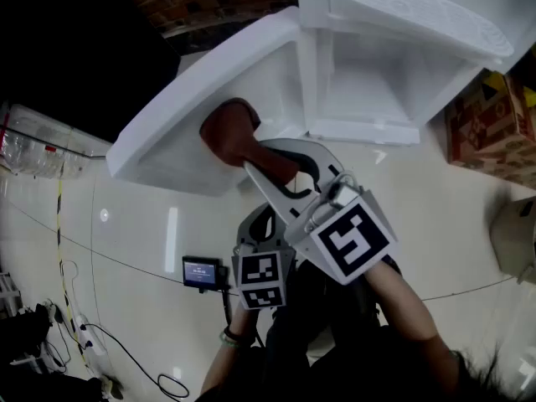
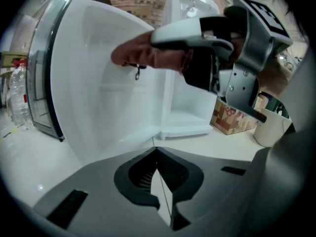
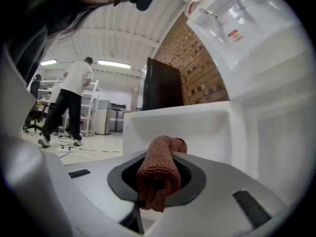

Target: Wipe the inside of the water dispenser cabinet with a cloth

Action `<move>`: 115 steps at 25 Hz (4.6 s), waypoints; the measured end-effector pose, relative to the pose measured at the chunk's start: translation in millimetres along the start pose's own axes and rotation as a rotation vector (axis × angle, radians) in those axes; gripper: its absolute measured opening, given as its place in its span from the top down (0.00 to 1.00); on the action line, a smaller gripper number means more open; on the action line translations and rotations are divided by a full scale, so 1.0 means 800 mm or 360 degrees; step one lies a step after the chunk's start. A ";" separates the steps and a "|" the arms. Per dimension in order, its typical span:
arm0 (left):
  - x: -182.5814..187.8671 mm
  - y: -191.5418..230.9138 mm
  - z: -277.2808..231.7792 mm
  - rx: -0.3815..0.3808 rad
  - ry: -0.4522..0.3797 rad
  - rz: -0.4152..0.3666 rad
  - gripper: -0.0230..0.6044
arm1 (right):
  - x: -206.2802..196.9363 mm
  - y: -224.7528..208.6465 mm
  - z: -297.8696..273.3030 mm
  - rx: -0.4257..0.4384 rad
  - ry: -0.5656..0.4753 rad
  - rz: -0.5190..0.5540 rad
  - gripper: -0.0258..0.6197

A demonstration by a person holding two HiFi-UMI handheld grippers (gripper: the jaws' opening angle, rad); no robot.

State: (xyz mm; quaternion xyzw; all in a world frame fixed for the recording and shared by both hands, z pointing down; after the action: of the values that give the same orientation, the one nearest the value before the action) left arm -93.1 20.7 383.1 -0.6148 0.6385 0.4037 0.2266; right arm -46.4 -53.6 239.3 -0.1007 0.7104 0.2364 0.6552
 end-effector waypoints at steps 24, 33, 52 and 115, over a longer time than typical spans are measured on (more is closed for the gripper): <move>-0.002 0.030 0.006 0.0046 -0.0013 0.0115 0.98 | -0.023 -0.129 0.025 -0.0450 0.0112 0.0197 0.84; -0.009 0.011 0.007 -0.0009 0.0012 0.0092 0.98 | -0.008 0.028 -0.030 0.0154 0.0061 0.0167 0.84; -0.018 0.019 0.016 -0.0001 0.0021 0.0099 0.98 | -0.091 -0.046 -0.022 -0.0182 0.0248 0.0078 0.84; -0.046 0.078 0.034 0.0139 0.0052 0.0239 0.98 | -0.198 0.090 -0.081 0.0307 0.0529 0.0026 0.84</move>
State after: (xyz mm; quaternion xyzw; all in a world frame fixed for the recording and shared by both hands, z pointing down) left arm -153.7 59.5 411.0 -0.5613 0.7034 0.3812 0.2118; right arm -117.0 -48.2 411.3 -0.0694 0.8289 0.1526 0.5337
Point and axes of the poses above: the fingertips, and each gripper's own axes: z backward along the fingers, y to its left, x out of its top, the point moved 6 cm from there along z, backward along the fingers, and after that the axes turned 12 degrees about z, right-handed, at the moved point
